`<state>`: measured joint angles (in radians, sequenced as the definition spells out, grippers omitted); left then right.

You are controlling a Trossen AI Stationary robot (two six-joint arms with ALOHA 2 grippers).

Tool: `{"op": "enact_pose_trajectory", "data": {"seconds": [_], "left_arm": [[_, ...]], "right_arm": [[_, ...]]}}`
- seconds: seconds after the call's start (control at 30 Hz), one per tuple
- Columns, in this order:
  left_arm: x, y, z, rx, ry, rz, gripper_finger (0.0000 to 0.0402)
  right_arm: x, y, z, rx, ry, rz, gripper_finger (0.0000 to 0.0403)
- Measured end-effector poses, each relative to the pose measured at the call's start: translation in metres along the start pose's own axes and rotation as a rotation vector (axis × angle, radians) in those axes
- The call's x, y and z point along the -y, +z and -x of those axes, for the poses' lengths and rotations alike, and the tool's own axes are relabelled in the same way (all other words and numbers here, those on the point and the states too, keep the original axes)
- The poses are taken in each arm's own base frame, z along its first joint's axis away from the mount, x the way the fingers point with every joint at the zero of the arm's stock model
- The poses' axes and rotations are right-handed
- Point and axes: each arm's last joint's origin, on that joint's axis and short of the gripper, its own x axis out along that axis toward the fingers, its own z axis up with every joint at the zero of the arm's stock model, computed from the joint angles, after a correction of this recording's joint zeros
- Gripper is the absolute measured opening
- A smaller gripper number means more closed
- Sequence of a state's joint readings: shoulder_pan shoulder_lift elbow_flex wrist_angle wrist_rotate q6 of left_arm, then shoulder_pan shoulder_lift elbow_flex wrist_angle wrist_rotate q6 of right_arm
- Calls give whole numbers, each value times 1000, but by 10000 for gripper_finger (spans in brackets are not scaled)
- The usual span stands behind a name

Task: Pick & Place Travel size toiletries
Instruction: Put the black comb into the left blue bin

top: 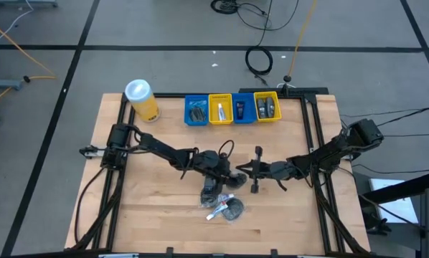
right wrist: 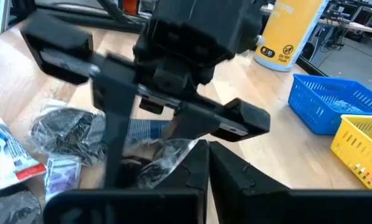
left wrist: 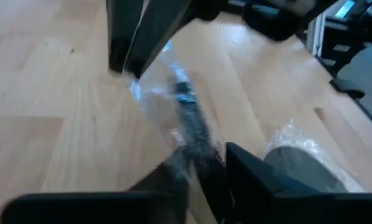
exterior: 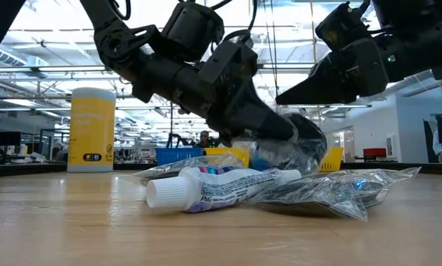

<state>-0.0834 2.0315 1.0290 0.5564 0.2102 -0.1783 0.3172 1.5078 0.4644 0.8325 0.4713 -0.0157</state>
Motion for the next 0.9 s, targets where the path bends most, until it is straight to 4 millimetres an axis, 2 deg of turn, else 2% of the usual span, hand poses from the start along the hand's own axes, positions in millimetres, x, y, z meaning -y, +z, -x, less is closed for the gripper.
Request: {"op": "enact_pose_trajectory", "data": {"seconds": [0.13, 0.2, 0.3, 0.43, 0.6, 0.73, 0.8, 0.9], "left_arm": [[0, -1, 0, -18, 12, -8, 19], [0, -1, 2, -33, 16, 0, 14], [2, 5, 12, -76, 91, 14, 35], [7, 22, 42, -153, 319, -8, 48], [11, 53, 98, -157, 708, -43, 50], [-9, 71, 143, -106, 1009, 32, 50], [-27, 74, 159, -98, 1068, 103, 50], [-62, 73, 172, -89, 1095, 220, 51]], "right_arm": [[-1, 2, 1, 17, 2, -5, 23], [-3, 7, 5, 39, 9, 10, 35], [-6, 16, 16, 76, 25, 16, 49], [-9, 24, 37, 139, 1, 14, 56], [-6, 20, 57, 177, -16, 10, 51], [-1, 11, 62, 188, -34, -14, 46], [1, 8, 63, 204, -40, -31, 44], [4, 5, 65, 222, -44, -51, 43]]}}
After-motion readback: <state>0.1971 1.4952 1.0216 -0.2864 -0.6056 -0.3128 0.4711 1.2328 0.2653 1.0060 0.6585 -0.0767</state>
